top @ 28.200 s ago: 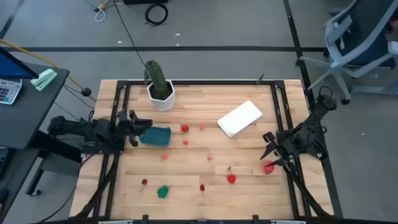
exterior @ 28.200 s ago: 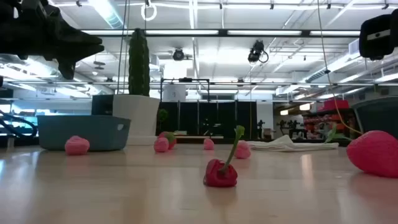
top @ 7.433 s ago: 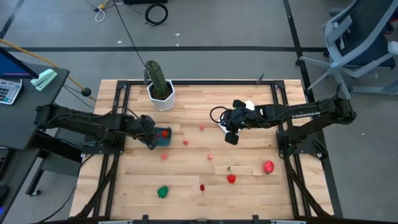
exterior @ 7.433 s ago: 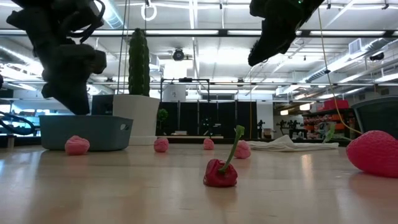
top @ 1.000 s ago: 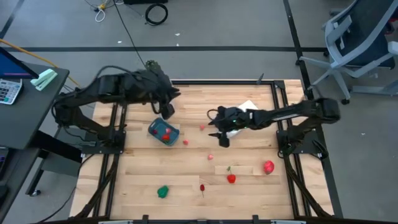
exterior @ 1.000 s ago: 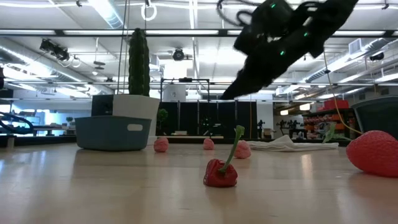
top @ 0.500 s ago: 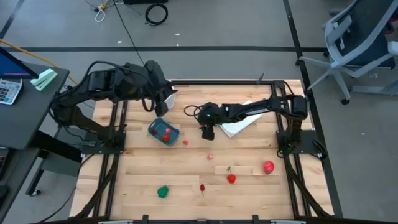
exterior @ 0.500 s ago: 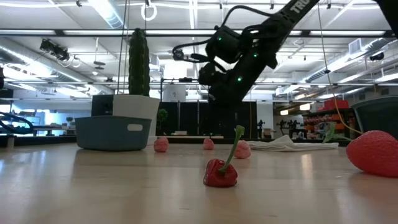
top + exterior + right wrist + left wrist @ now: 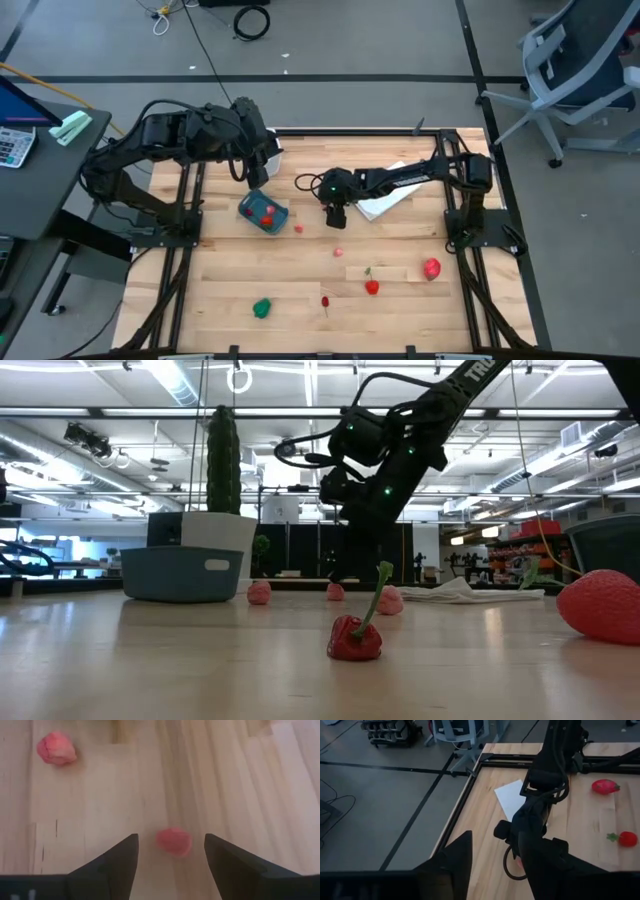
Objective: Pick and placing Produce into tupperware
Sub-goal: Put the top right pink peach into the blue bin
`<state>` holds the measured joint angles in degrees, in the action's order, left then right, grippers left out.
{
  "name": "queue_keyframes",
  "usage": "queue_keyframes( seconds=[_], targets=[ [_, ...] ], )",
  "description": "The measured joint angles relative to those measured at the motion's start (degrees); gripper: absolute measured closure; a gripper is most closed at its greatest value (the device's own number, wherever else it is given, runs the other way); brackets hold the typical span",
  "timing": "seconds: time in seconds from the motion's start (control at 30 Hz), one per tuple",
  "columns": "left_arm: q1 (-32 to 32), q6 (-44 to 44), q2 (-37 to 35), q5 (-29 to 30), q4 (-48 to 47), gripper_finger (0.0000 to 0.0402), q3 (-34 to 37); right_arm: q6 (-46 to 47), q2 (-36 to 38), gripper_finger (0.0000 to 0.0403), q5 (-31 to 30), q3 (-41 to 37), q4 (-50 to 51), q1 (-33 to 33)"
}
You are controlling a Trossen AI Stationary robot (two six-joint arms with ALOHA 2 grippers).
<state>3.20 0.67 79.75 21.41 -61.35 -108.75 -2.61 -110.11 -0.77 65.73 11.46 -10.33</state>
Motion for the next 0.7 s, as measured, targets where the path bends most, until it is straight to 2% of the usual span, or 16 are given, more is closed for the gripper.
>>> queue_keyframes(
  seconds=[0.4,0.7],
  targets=[
    [0.0,-1.5,0.0,0.0,0.1,0.0239,0.0,0.0,-4.7,0.0171,1.1,0.2,-3.0,0.7],
    [0.0,-1.5,0.0,0.0,0.1,0.0245,0.0,0.7,-3.9,0.0215,0.9,0.0,-2.7,0.7]
  ],
)
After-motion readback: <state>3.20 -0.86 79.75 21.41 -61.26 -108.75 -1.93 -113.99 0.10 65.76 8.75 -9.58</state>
